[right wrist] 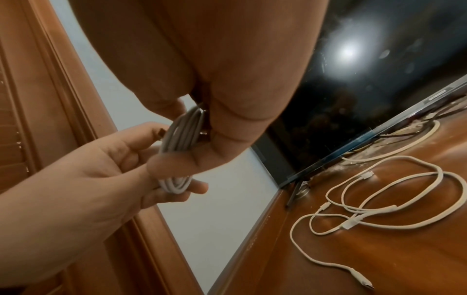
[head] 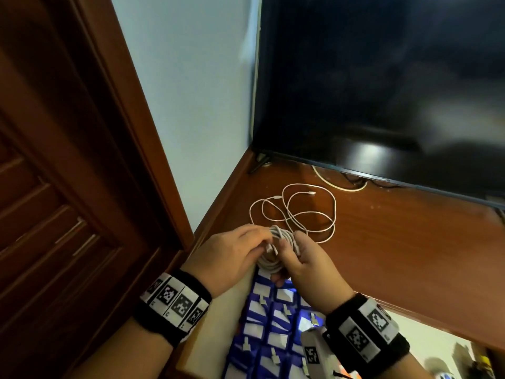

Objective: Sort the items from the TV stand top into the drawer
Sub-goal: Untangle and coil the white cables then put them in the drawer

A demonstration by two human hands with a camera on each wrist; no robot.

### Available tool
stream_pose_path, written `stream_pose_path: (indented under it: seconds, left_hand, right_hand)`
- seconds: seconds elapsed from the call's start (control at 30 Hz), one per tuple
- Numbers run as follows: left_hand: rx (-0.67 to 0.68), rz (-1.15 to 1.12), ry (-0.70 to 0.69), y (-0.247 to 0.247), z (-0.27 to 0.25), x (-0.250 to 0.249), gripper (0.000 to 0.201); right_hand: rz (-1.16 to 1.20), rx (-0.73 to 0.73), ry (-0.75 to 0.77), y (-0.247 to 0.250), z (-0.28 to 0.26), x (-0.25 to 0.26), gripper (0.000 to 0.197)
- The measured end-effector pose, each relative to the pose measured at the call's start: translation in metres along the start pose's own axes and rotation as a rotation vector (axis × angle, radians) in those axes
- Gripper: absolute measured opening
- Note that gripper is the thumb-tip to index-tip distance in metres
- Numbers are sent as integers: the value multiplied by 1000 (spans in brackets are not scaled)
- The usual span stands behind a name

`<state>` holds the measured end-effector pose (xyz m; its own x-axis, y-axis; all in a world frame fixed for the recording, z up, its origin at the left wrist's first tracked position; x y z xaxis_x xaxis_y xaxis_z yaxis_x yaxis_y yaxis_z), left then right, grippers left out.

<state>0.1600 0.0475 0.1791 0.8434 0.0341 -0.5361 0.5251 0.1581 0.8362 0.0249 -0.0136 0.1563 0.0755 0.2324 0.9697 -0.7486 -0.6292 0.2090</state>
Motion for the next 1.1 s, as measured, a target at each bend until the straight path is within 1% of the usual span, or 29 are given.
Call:
stream_pose_path:
  seconds: [0.07, 0.17, 0.27, 0.43, 0.53, 0.67, 0.77, 0.83, 0.9, 0.97, 1.03, 1.1]
  left_hand:
    - [-2, -9, 19, 2, 1, 6, 31]
    - [61, -77, 46, 3, 3, 13, 27]
    - [122, -144, 77, -1, 4, 16, 19]
    - [143, -293, 76, -13, -4, 16, 19]
    - [145, -334, 102, -19, -11, 22, 20]
    - [161, -371, 132, -25, -25, 30, 20]
    - [160, -370, 226, -37, -43, 46, 22]
    - [188, -345, 323, -54, -58, 65, 24]
    - [265, -279, 433, -76, -77, 87, 25]
    - [362, -129, 518, -97, -94, 106, 25]
    - [465, 42, 574, -116, -109, 119, 29]
    - [555, 159, 617, -130, -123, 130, 32]
  right_hand:
    - [34, 12, -23, 1, 0, -2, 19]
    - [15, 20, -31, 6, -3, -6, 16]
    - [63, -3, -36, 10, -7, -14, 17]
    - [130, -23, -58, 13, -6, -30, 18]
    - [125, -20, -85, 7, -7, -43, 19]
    - [180, 10, -140, -7, -12, -59, 16]
    - [174, 38, -187, -23, -17, -76, 11]
    - [63, 104, -207, -39, -22, -94, 8]
    - [-21, 196, -249, -60, -29, -121, 7]
    - [-128, 319, -264, -83, -35, -146, 10]
    - [-255, 449, -244, -104, -40, -166, 16]
    - [-311, 541, -240, -122, -43, -181, 21]
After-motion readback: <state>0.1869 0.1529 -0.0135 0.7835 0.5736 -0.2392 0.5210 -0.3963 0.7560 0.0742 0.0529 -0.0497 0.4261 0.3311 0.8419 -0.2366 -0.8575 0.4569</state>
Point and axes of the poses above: each hand's wrist, its own z-axis towards the middle knuckle, its own y-axis out of the back of the hand, x = y × z, the point moved 7 cm from there along z, towards the middle knuckle, and after that the axes turned 14 degrees about y, right-handed, at the moved point
